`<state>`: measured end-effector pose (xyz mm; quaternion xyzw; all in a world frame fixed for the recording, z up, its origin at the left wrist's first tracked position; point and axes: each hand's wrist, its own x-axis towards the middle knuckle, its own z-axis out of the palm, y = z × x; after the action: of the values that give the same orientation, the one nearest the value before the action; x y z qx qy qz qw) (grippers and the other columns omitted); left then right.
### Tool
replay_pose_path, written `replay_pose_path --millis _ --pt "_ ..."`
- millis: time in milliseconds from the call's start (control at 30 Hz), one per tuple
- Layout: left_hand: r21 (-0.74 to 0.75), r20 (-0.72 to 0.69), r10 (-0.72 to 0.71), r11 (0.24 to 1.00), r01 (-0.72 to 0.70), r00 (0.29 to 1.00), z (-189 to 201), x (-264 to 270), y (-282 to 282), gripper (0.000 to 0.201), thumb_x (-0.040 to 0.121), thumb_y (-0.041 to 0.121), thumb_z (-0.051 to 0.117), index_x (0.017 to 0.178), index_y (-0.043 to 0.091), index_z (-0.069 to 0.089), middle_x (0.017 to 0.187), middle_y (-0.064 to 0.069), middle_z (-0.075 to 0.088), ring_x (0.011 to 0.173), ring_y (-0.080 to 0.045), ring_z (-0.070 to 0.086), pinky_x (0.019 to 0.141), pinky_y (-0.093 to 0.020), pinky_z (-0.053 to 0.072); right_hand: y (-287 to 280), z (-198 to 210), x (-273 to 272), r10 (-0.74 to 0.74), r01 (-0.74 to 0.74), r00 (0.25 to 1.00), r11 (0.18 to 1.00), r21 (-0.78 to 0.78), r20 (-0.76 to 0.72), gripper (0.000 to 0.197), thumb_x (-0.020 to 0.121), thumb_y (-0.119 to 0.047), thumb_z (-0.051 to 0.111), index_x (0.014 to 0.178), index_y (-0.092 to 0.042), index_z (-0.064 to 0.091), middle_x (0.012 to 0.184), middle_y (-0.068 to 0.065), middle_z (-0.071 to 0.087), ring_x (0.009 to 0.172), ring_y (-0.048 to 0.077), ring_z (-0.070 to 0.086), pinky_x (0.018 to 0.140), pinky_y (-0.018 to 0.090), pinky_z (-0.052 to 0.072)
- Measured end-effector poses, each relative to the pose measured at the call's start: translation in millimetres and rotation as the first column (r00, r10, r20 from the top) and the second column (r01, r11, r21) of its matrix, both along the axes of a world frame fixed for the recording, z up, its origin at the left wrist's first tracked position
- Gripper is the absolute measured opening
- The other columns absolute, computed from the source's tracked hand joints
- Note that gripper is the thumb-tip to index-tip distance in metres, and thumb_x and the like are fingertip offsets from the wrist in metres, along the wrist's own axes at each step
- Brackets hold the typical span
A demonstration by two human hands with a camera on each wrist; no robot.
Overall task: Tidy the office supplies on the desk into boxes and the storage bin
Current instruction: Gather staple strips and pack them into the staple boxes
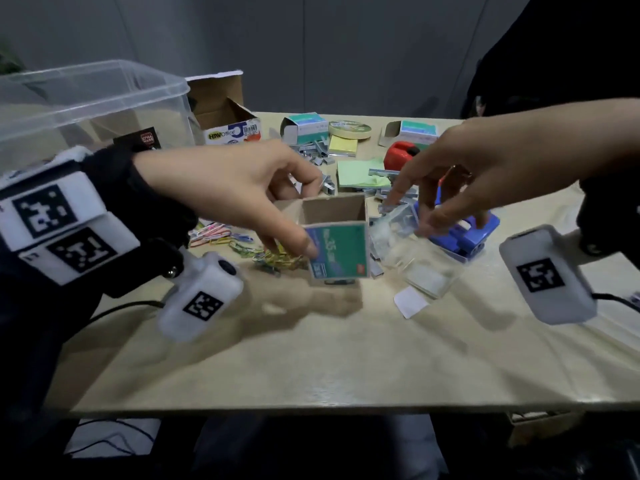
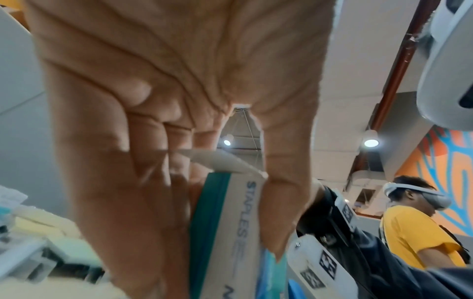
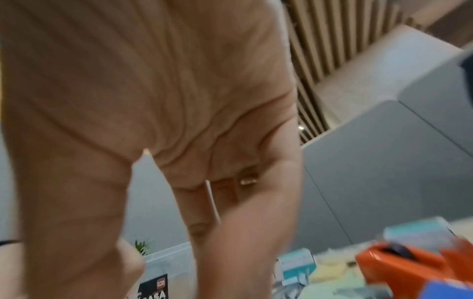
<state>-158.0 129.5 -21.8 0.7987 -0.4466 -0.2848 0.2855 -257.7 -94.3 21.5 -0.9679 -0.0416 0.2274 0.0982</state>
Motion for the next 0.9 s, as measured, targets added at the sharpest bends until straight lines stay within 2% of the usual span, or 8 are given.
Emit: replay_pose_path --millis 100,167,267,367,500,667,800,900 --pt "-0.036 0.016 0.026 0.999 -0.025 1.0 18 11 -13 0.035 0.066 0.016 0.082 0.081 0.001 0.054 0.081 -0.016 0.074 0.073 -0.027 0.072 0.066 -0.036 0.06 -11 -6 11 -0.27 0.267 0.961 0.867 0.42 -0.055 0.039 0.101 -0.038 0.043 0.124 -0.01 0.058 0.101 0.012 0.075 0.09 0.026 0.073 0.064 0.033 0.062" --pt "-0.061 0.037 0.046 0.997 -0.044 0.998 30 18 -28 0.035 0.068 0.014 0.081 0.085 -0.002 0.055 0.082 -0.018 0.074 0.078 -0.029 0.073 0.071 -0.039 0.061 -16 -7 17 -0.373 0.404 0.91 0.709 0.577 -0.178 0.061 0.1 -0.051 0.033 0.127 -0.001 0.054 0.109 0.025 0.069 0.098 0.036 0.07 0.068 0.038 0.062" --pt "-0.102 0.044 0.07 0.993 -0.065 0.997 44 25 -53 0.034 0.07 0.012 0.08 0.089 -0.001 0.056 0.082 -0.018 0.074 0.08 -0.028 0.074 0.071 -0.036 0.061 -29 -4 22 -0.358 0.454 0.888 0.575 0.681 -0.289 0.09 0.084 -0.069 0.032 0.132 0.004 0.052 0.12 0.032 0.062 0.101 0.039 0.068 0.074 0.038 0.061" --pt "-0.13 0.05 0.073 0.989 -0.066 0.996 51 31 -79 0.032 0.072 0.011 0.081 0.092 0.001 0.058 0.083 -0.018 0.074 0.08 -0.026 0.074 0.068 -0.032 0.061 -46 1 23 -0.419 0.443 0.881 0.568 0.693 -0.22 0.093 0.075 -0.07 0.043 0.131 0.003 0.055 0.124 0.03 0.061 0.101 0.034 0.067 0.073 0.033 0.062" --pt "-0.17 0.068 0.077 0.983 -0.065 0.995 51 38 -123 0.029 0.073 0.01 0.082 0.089 0.002 0.06 0.084 -0.019 0.073 0.077 -0.024 0.074 0.068 -0.033 0.06 -74 1 26 -0.55 0.464 0.827 0.555 0.69 -0.114 0.081 0.074 -0.055 0.059 0.133 0.001 0.054 0.116 0.025 0.063 0.096 0.031 0.066 0.072 0.033 0.06" --pt "-0.185 0.135 0.106 0.979 -0.08 0.985 32 47 -186 0.032 0.07 0.004 0.083 0.087 0.004 0.056 0.086 -0.021 0.072 0.066 -0.022 0.073 0.055 -0.03 0.059 -114 -6 33 -0.667 0.563 0.733 0.486 0.669 -0.133 0.082 0.071 -0.046 0.066 0.136 0.002 0.05 0.111 0.021 0.063 0.091 0.026 0.063 0.076 0.035 0.057" --pt "-0.072 0.291 0.026 0.997 -0.005 0.956 14 51 -221 0.038 0.062 0.013 0.09 0.073 0.015 0.054 0.069 0.001 0.065 0.05 -0.006 0.061 0.043 -0.018 0.046 -137 -29 33 -0.666 0.651 0.717 0.536 0.537 -0.205 0.079 0.07 -0.045 0.068 0.134 -0.001 0.053 0.094 0.009 0.063 0.082 0.019 0.062 0.08 0.034 0.05" --pt "-0.001 0.352 -0.019 1.0 0.021 0.936 4 51 -236 0.038 0.06 0.018 0.091 0.074 0.017 0.055 0.066 0.007 0.057 0.052 -0.006 0.055 0.045 -0.022 0.046 -146 -40 31 -0.648 0.673 0.72 0.563 0.48 -0.248 0.075 0.07 -0.047 0.068 0.128 0.0 0.059 0.096 0.01 0.065 0.089 0.021 0.062 0.081 0.034 0.054"
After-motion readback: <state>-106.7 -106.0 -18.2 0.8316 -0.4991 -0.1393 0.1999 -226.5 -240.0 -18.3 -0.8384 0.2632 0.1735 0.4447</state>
